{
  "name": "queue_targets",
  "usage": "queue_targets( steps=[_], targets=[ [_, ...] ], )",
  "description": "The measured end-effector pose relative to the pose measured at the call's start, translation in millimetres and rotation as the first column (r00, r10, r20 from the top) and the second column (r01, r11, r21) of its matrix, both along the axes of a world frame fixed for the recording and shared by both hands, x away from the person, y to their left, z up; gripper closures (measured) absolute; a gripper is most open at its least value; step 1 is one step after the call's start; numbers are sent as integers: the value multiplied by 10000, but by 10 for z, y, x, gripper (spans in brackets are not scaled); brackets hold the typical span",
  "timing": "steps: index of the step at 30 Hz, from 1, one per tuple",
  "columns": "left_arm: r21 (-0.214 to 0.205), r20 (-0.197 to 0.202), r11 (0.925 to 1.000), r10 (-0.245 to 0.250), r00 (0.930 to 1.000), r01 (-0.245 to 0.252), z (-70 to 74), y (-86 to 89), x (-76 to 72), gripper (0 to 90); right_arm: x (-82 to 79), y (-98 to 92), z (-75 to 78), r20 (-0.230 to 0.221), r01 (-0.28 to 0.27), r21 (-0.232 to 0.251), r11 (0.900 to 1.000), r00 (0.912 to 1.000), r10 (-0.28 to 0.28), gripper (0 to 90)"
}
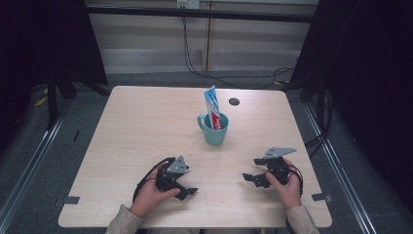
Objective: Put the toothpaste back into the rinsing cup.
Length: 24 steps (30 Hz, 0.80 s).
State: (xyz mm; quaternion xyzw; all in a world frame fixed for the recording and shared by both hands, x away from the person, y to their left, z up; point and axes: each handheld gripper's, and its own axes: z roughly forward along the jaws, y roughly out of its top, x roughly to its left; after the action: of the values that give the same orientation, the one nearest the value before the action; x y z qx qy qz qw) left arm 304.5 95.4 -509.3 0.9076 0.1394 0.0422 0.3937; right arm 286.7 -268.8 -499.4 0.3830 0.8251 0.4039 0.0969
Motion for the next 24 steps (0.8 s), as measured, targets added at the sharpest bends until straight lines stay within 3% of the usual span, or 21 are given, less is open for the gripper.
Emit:
queue_targets(
  steps=[11, 17, 24],
  targets=[
    [-16, -2, 10000, -7, 10000, 7, -1, 0, 0, 141, -29, -20, -90, 10, 93, -499, 9987, 10000, -93, 165],
    [-19, 1, 10000, -12, 10000, 12, -1, 0, 0, 141, -58, -6, -117, 419, -20, -754, 9972, 9991, 51, 153],
    [-14, 11, 10000, -10, 10000, 10, -1, 0, 0, 141, -80, 26, -121, 546, 93, -1040, 9945, 9985, -36, 147]
  ],
)
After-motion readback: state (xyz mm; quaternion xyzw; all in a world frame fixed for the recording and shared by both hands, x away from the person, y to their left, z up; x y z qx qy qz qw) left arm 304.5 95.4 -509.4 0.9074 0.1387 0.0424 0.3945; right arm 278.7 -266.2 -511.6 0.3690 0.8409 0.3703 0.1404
